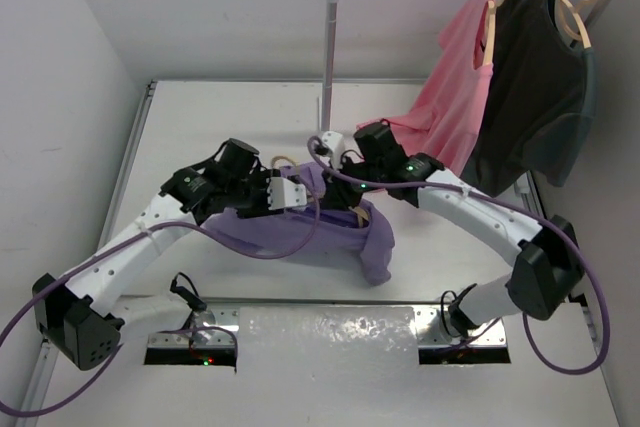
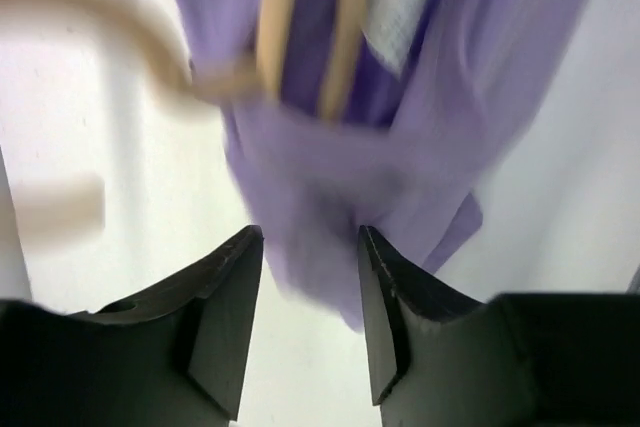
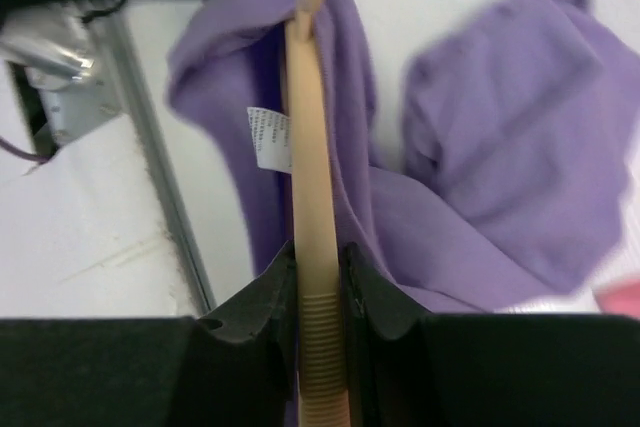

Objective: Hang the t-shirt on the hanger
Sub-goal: Place the T-shirt on the hanger, then place the hanger at the clothesline.

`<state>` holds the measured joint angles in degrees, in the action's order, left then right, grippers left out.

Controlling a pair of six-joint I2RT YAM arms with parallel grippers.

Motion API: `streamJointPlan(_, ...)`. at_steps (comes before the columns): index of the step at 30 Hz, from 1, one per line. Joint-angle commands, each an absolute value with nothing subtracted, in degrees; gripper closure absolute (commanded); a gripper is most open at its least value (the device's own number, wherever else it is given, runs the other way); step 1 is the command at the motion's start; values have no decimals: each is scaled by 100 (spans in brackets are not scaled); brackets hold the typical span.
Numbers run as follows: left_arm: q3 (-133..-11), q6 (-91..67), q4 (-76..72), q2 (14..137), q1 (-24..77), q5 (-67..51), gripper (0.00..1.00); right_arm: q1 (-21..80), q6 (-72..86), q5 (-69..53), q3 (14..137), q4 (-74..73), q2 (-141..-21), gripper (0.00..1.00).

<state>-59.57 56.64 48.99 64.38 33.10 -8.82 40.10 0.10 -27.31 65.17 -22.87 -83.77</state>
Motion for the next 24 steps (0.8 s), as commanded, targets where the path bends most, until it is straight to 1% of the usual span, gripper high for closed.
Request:
streamJointPlan(1,-6266,5712,4973,6231,3059,-1940,59,3674,326,-2760,6083,-1846,-7779,100)
streamJointPlan(2,-6267,5687,4975,6231,3050,-1995,59,3665,308,-2803,5969,-1846,-7700,100)
streamJointPlan(3,-6267,5652,4931,6258,3032,-2013,55,3665,334,-2882,5924,-1837,-7630,100)
streamJointPlan(5,-6275,5616,4913,6284,3006,-2100,54,3674,422,-3014,5801,-1811,-7480,100)
streamJointPlan(6,-6301,5625,4913,6302,2945,-2205,43,3674,439,-3006,5722,-1802,-7358,100)
streamJointPlan(11,-6153,5634,4668,6346,2524,-2276,40,3656,457,-2637,5485,-1854,-6935,100)
streamJointPlan(12,-6074,5616,4389,6372,2279,-2268,23,3656,474,-2645,5458,-1854,-6865,100)
streamJointPlan(15,-5801,5651,4018,6634,1813,-2162,21,3656,536,-2550,5423,-1907,-6549,100)
streamJointPlan(17,-5906,5939,4121,6994,1513,-2407,21,3656,466,-2418,5493,-2038,-6347,100)
streamJointPlan(18,-6089,6098,4461,7118,1268,-2756,21,3656,431,-2286,5545,-2187,-6294,100)
streamJointPlan(21,-6205,6792,5069,7426,1125,-3172,21,3648,334,-2136,5809,-2381,-6126,100)
streamJointPlan(24,-5873,6716,4581,7453,1134,-3348,22,3639,343,-2153,5950,-2426,-6021,100)
